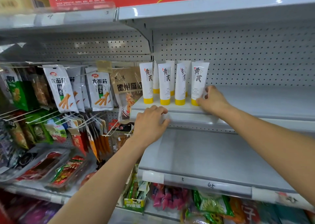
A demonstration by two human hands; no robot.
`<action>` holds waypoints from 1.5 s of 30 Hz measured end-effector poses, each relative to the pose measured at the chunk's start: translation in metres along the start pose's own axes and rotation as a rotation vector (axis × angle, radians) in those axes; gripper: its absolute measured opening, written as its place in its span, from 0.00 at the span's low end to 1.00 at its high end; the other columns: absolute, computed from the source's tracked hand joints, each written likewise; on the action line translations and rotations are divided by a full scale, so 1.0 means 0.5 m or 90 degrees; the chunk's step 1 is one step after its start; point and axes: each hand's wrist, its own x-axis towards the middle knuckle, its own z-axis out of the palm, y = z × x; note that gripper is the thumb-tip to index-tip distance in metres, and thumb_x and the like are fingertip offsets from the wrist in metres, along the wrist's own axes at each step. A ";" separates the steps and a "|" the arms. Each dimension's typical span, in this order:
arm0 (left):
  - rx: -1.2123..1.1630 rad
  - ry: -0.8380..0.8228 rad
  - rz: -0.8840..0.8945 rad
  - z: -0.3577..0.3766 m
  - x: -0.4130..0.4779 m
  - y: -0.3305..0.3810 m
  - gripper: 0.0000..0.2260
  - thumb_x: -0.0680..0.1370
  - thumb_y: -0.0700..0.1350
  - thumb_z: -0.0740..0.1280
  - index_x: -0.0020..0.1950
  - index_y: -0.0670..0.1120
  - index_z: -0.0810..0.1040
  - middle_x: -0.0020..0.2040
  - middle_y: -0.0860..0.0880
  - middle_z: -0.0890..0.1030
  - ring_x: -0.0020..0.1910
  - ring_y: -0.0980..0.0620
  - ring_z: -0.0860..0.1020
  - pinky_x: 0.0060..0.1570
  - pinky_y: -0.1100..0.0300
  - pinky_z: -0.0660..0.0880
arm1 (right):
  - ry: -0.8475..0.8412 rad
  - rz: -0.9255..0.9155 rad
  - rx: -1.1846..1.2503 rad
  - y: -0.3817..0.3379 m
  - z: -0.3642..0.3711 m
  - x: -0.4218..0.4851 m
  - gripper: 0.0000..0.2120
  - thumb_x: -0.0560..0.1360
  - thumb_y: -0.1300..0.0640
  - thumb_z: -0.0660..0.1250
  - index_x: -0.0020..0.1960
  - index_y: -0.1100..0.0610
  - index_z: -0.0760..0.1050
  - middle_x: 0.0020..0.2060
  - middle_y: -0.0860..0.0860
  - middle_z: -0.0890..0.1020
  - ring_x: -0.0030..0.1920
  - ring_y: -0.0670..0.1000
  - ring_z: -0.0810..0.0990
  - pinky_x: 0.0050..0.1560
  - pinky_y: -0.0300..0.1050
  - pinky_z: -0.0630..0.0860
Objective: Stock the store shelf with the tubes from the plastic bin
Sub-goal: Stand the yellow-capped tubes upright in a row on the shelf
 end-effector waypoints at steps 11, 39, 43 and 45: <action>-0.083 -0.077 -0.020 0.071 -0.175 -0.099 0.15 0.78 0.52 0.65 0.64 0.51 0.75 0.58 0.52 0.78 0.57 0.50 0.76 0.58 0.51 0.72 | 0.036 -0.289 -0.074 -0.010 0.122 -0.263 0.11 0.75 0.59 0.65 0.58 0.56 0.74 0.52 0.51 0.79 0.52 0.52 0.76 0.53 0.52 0.74; -0.226 -0.859 -0.291 0.698 -0.753 -0.383 0.18 0.72 0.39 0.71 0.62 0.47 0.79 0.60 0.48 0.78 0.59 0.48 0.76 0.60 0.57 0.72 | -0.833 -0.126 -0.401 0.487 0.884 -0.648 0.25 0.75 0.62 0.63 0.70 0.49 0.65 0.68 0.54 0.64 0.66 0.59 0.64 0.55 0.51 0.70; -0.102 -1.043 -0.083 0.750 -0.756 -0.387 0.26 0.69 0.41 0.71 0.65 0.58 0.75 0.62 0.47 0.74 0.62 0.45 0.71 0.61 0.50 0.73 | -0.793 -0.331 -0.520 0.520 0.922 -0.664 0.27 0.72 0.55 0.69 0.70 0.49 0.66 0.70 0.56 0.63 0.71 0.59 0.58 0.57 0.53 0.70; -0.040 -1.055 -0.007 0.759 -0.752 -0.386 0.28 0.70 0.43 0.73 0.67 0.59 0.72 0.61 0.45 0.71 0.62 0.45 0.68 0.60 0.50 0.73 | -0.743 -0.392 -0.560 0.524 0.940 -0.667 0.27 0.63 0.52 0.77 0.60 0.50 0.76 0.62 0.57 0.74 0.66 0.58 0.65 0.50 0.52 0.74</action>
